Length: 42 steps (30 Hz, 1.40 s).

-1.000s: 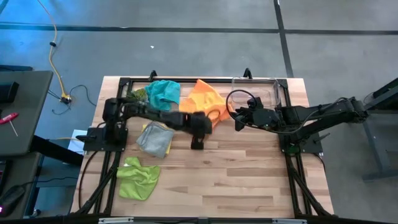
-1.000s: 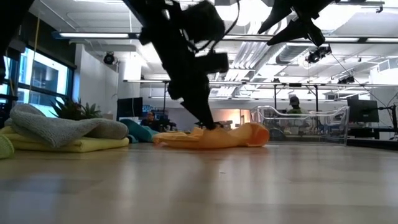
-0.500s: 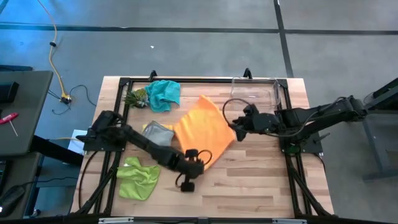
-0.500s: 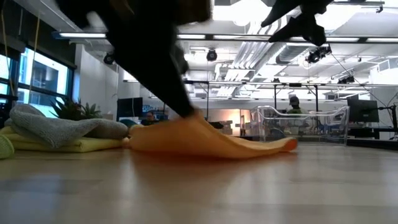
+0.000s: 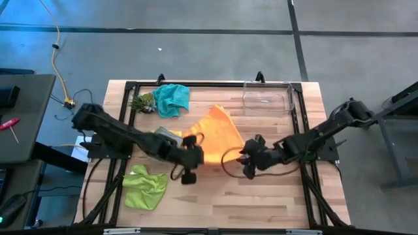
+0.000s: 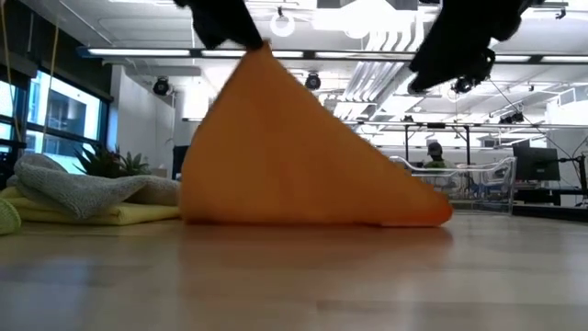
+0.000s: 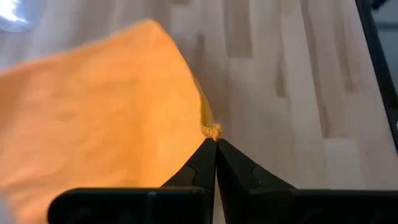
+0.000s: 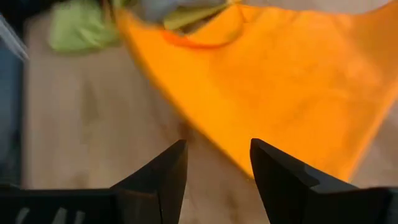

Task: Fold microfiber towels

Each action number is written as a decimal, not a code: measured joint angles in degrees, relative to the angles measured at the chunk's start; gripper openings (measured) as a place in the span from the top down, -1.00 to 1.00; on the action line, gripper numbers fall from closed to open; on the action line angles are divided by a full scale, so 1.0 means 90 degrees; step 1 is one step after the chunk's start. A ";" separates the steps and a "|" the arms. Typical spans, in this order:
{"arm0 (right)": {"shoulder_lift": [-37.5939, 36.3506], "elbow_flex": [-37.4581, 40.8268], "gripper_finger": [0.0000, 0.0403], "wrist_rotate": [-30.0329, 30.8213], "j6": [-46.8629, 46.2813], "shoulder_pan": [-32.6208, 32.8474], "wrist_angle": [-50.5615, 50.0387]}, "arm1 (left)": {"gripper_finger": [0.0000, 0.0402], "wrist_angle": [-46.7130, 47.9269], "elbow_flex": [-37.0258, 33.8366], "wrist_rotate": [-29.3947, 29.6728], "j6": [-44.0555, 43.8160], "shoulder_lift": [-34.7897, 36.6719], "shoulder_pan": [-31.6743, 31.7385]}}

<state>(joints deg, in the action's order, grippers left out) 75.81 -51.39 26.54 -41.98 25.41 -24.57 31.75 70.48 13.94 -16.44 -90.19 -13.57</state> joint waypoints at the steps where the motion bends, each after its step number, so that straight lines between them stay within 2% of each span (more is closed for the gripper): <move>1: 0.0030 0.0002 0.17 0.0138 0.0137 0.0054 -0.0055 | 1.00 0.0090 0.0004 0.0000 0.0013 0.0169 0.0069; 7: 0.0046 0.0002 0.17 0.0142 0.0704 -0.0033 -0.0204 | 1.00 0.0710 -0.0005 0.0069 -0.0090 0.1094 0.0498; 13: 0.0086 0.0006 0.07 -0.0773 -0.0271 -0.0694 -0.0921 | 1.00 0.0644 0.0002 0.0192 -0.0108 0.1425 0.0905; 15: 0.0164 0.0002 0.00 -0.0905 -0.0571 -0.0857 -0.0777 | 1.00 0.0698 -0.0005 0.0189 -0.0137 0.1469 0.1013; 19: 0.0408 0.0002 -0.13 -0.1172 -0.0905 -0.0819 -0.0977 | 1.00 0.0734 -0.0004 0.0188 -0.0178 0.1475 0.1132; 21: 0.0505 0.0016 -0.16 -0.0932 -0.1363 -0.0594 -0.1265 | 1.00 0.0725 -0.0002 0.0184 -0.0174 0.1473 0.1149; 24: 0.0529 0.0484 -0.17 -0.0276 -0.2770 -0.0036 -0.1058 | 1.00 0.0731 -0.0002 0.0137 -0.0163 0.1473 0.1169; 29: 0.0679 0.1944 -0.17 0.0603 -0.5402 0.0970 0.1387 | 1.00 0.0679 -0.0002 0.0150 -0.0158 0.1473 0.1189; 31: 0.0930 0.2193 -0.17 0.0932 -0.6163 0.1071 0.1796 | 1.00 0.0605 -0.0002 0.0150 -0.0166 0.1473 0.1207; 34: 0.1507 0.1935 -0.17 0.1155 -0.6626 0.0934 0.1904 | 1.00 0.0590 -0.0002 0.0153 -0.0214 0.1473 0.1216; 37: 0.2231 0.1347 -0.17 0.1164 -0.6558 0.0676 0.1817 | 1.00 0.0500 -0.0002 0.0172 -0.0224 0.1473 0.1222; 42: 0.3047 0.0259 -0.17 0.1154 -0.6787 0.0282 0.0523 | 1.00 0.0465 -0.0002 0.0183 -0.0323 0.1473 0.1222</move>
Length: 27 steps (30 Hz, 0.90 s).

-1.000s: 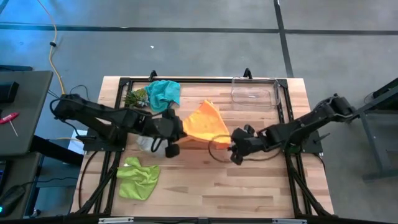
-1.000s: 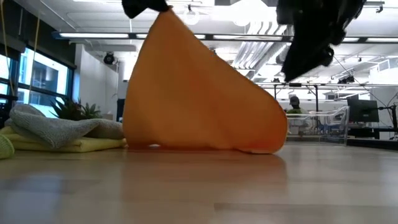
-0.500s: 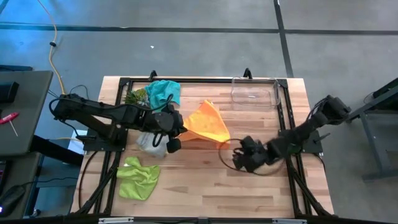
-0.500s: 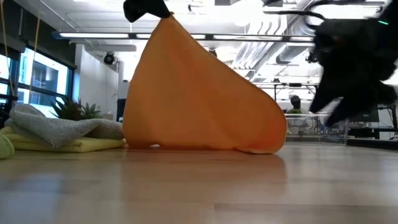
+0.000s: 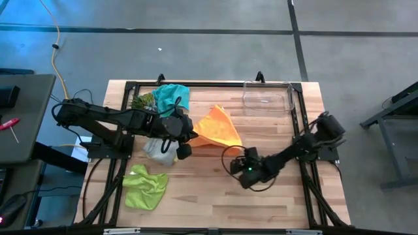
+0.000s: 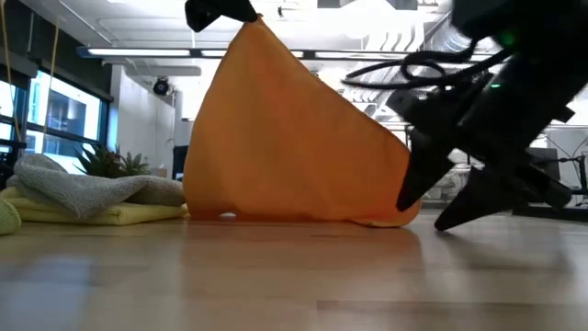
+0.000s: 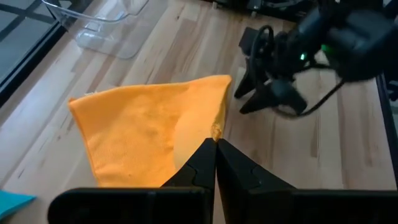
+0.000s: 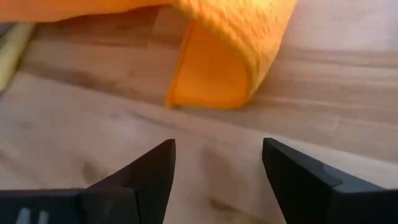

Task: Fold microfiber towels

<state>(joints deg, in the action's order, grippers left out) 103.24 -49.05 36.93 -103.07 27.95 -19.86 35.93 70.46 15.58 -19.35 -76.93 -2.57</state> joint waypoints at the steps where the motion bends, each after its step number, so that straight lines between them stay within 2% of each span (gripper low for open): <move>1: 0.0084 -0.0158 -0.17 0.0034 -0.0087 -0.0050 -0.0328 | 1.00 -0.0006 0.0000 0.0000 -0.0048 0.0000 0.0000; 8: 0.0113 -0.0840 -0.17 0.0277 -0.0227 -0.0536 -0.3064 | 1.00 -0.0026 0.0000 -0.0042 -0.0172 -0.0002 0.0000; 10: 0.0046 -0.0850 -0.17 0.0286 0.0020 -0.0610 -0.3584 | 1.00 -0.0025 0.0000 -0.0088 -0.0173 -0.0002 0.0000; 13: -0.0309 -0.0830 -0.17 0.0231 0.0696 -0.0739 -0.3805 | 1.00 -0.0023 0.0000 -0.0161 -0.0188 -0.0002 0.0000; 17: -0.0895 -0.0782 -0.17 0.0110 0.1431 -0.0831 -0.4788 | 1.00 -0.0023 0.0000 -0.0161 -0.0187 -0.0002 0.0000; 20: -0.1451 -0.0783 -0.17 0.0034 0.2385 -0.0854 -0.5393 | 1.00 -0.0014 0.0000 -0.0161 -0.0179 -0.0002 0.0000; 25: -0.2294 -0.0683 -0.17 -0.0832 0.4316 -0.0760 -0.5641 | 1.00 -0.0009 0.0000 -0.0161 -0.0173 -0.0002 0.0000; 27: -0.2535 -0.0513 -0.17 -0.1177 0.4770 -0.0689 -0.5651 | 1.00 0.0010 0.0000 -0.0164 -0.0173 -0.0002 0.0002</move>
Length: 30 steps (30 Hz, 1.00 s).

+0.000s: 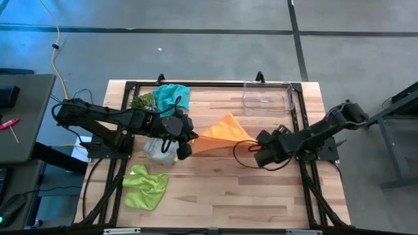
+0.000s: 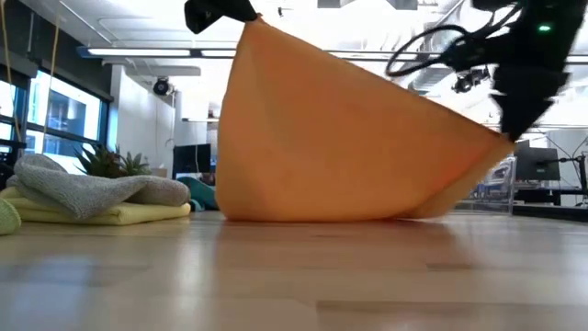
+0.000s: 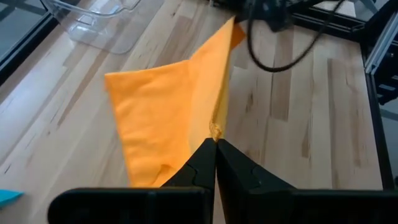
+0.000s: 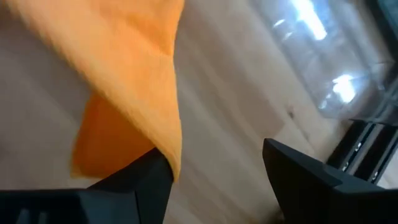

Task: Fold microfiber towels

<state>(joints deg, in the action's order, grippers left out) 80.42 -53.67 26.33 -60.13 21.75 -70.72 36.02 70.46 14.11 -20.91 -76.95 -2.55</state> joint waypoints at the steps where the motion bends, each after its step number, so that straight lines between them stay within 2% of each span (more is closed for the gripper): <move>1: -0.0109 0.0107 -0.17 -0.0153 0.0208 0.0048 -0.0011 | 1.00 -0.0001 0.0000 0.0000 -0.0001 0.0000 -0.0001; 5: -0.0265 0.0426 -0.17 -0.0666 0.0880 0.0103 -0.0757 | 1.00 0.0005 0.0000 -0.0122 0.0000 0.0028 0.0003; 8: -0.0281 0.0392 -0.17 -0.0697 0.1171 0.0099 -0.1375 | 1.00 0.0142 0.0142 -0.0367 -0.0088 0.0135 0.0003; 12: -0.0367 0.0029 -0.17 -0.0664 0.2086 0.0110 -0.1289 | 1.00 0.0565 0.0587 -0.0486 -0.0139 0.0238 -0.0002; 16: -0.0590 -0.0323 -0.17 -0.0629 0.3013 0.0144 -0.0983 | 1.00 0.0949 0.0954 -0.0215 0.0095 0.0245 0.0003; 19: -0.0944 -0.0182 -0.17 -0.0954 0.2985 0.0108 0.0359 | 1.00 0.0960 0.1047 -0.0187 0.0158 0.0257 0.0029; 21: -0.1138 0.0189 -0.17 -0.1218 0.2722 0.0066 0.1723 | 1.00 0.1029 0.1044 -0.0206 0.0121 0.0236 0.0037; 24: -0.1191 0.0959 -0.17 -0.1152 0.1952 0.0037 0.3967 | 1.00 0.1085 0.1038 -0.0185 -0.0088 0.0143 0.0037; 27: -0.0986 0.1747 -0.17 -0.0888 0.0403 -0.0199 0.6173 | 1.00 0.1067 0.1038 -0.0182 -0.0217 0.0064 0.0035; 30: -0.0674 0.2284 -0.17 -0.0729 -0.1460 -0.0593 0.7590 | 1.00 0.1060 0.1037 -0.0180 -0.0262 -0.0009 0.0035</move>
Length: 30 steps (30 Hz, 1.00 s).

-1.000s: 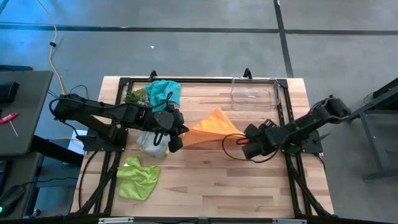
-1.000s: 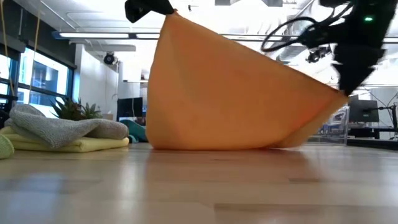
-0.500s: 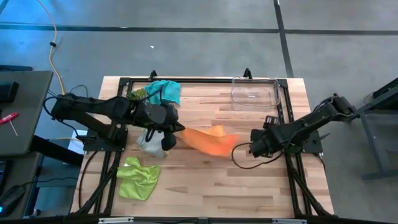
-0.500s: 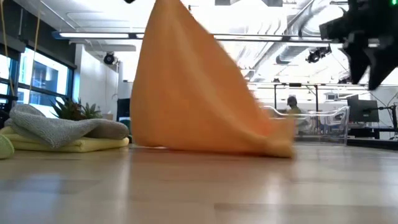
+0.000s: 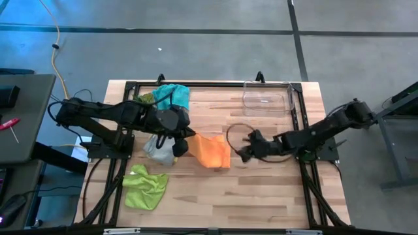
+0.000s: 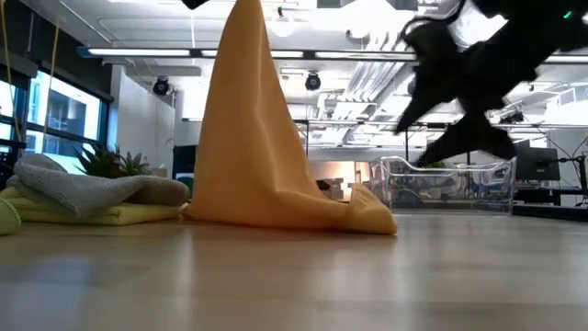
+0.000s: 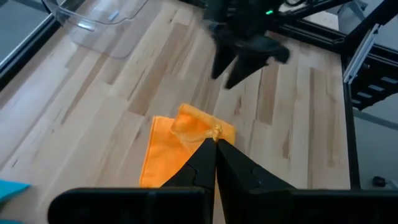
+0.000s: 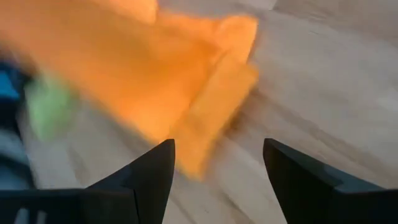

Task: Fold microfiber towels

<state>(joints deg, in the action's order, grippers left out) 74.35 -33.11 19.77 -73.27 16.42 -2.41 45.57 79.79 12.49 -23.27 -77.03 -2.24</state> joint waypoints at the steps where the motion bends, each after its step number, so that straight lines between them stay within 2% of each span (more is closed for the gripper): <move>1: 0.0101 0.0062 -0.17 -0.0009 -0.0351 -0.0127 0.0395 | 1.00 -0.0004 0.0000 0.0000 0.0000 -0.0012 0.0000; 3: 0.0297 0.0032 -0.17 -0.0176 -0.0768 -0.0390 0.0860 | 1.00 -0.0008 0.0000 0.0000 -0.0001 -0.0016 0.0000; 5: 0.0520 -0.0163 -0.17 -0.0461 -0.0916 -0.0722 0.0761 | 1.00 -0.0046 0.0000 0.0008 -0.0004 -0.0013 0.0000; 9: 0.0892 -0.0786 -0.17 -0.1591 -0.0657 -0.1525 -0.0213 | 1.00 -0.0052 0.0000 0.0015 -0.0012 -0.0013 0.0000; 14: 0.1367 -0.1422 -0.17 -0.2269 -0.0179 -0.2253 -0.1131 | 1.00 -0.0115 0.0000 0.0017 0.0168 -0.0013 0.0000; 22: 0.2386 -0.2281 -0.17 -0.3298 0.0165 -0.2540 -0.1615 | 1.00 -0.0158 0.0000 0.0066 0.0390 -0.0013 0.0000; 30: 0.3042 -0.3233 -0.17 -0.3377 0.0648 -0.2620 -0.3026 | 1.00 -0.0270 -0.0002 0.0066 0.0505 -0.0013 0.0000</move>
<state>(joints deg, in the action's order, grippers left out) 101.73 -62.21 -10.62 -67.44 -7.17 -29.64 43.13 79.77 13.08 -18.72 -77.14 -2.24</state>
